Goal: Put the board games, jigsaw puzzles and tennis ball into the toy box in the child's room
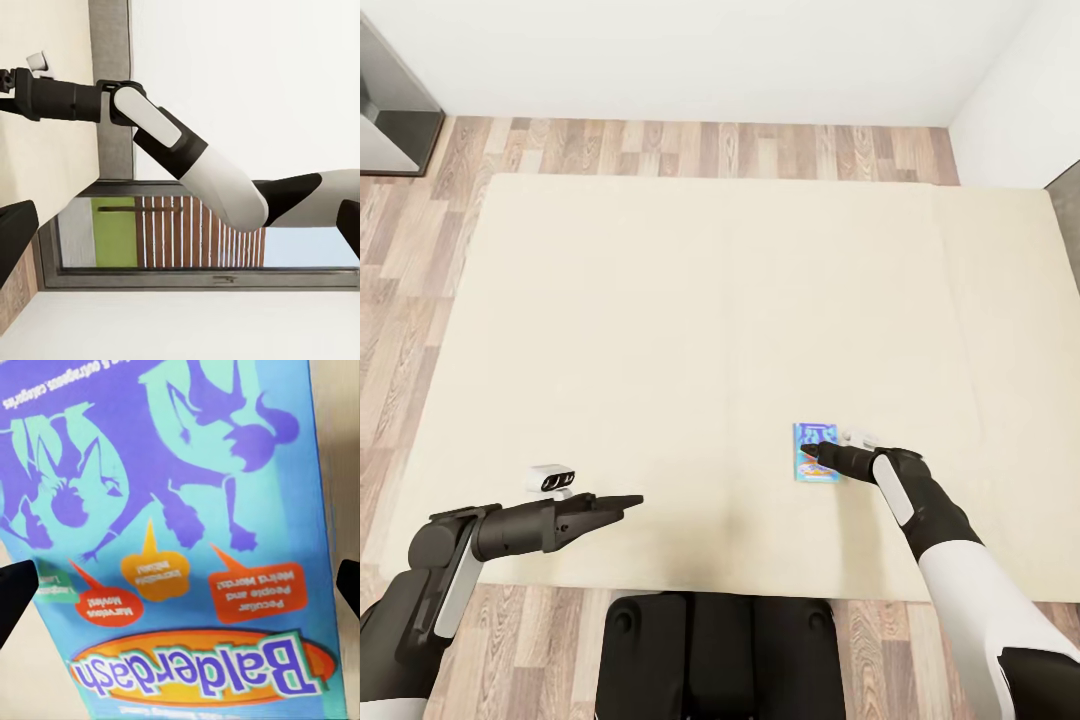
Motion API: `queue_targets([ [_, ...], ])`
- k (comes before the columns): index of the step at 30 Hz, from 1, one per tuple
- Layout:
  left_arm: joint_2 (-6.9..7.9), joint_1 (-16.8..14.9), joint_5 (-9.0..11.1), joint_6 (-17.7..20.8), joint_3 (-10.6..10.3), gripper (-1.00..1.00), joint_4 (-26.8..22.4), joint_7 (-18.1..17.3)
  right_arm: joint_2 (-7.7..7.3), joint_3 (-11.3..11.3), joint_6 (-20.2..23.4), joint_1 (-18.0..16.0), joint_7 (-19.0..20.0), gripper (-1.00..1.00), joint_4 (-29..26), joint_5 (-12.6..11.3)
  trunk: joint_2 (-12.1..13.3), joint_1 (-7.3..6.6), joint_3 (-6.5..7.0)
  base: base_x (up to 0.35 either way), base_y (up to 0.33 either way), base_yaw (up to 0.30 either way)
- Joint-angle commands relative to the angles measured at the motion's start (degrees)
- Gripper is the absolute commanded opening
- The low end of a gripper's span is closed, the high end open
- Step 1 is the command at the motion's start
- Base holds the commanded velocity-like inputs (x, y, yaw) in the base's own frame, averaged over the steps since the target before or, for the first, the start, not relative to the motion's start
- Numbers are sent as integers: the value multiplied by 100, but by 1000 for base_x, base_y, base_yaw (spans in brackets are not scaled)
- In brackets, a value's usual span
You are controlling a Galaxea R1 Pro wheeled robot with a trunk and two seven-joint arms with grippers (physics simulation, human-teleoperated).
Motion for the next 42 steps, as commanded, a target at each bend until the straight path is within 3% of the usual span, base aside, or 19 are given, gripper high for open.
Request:
queue_targets([
  [1,2,-1,-2,61,-1,100,-2,-22,2,-17,32,-1,29,100,-5,15,-9,3,-6,0,34,0],
  [42,2,-1,-2,61,-1,100,0,-22,11,-10,30,-1,29,100,-13,23,-9,3,-6,0,56,0],
])
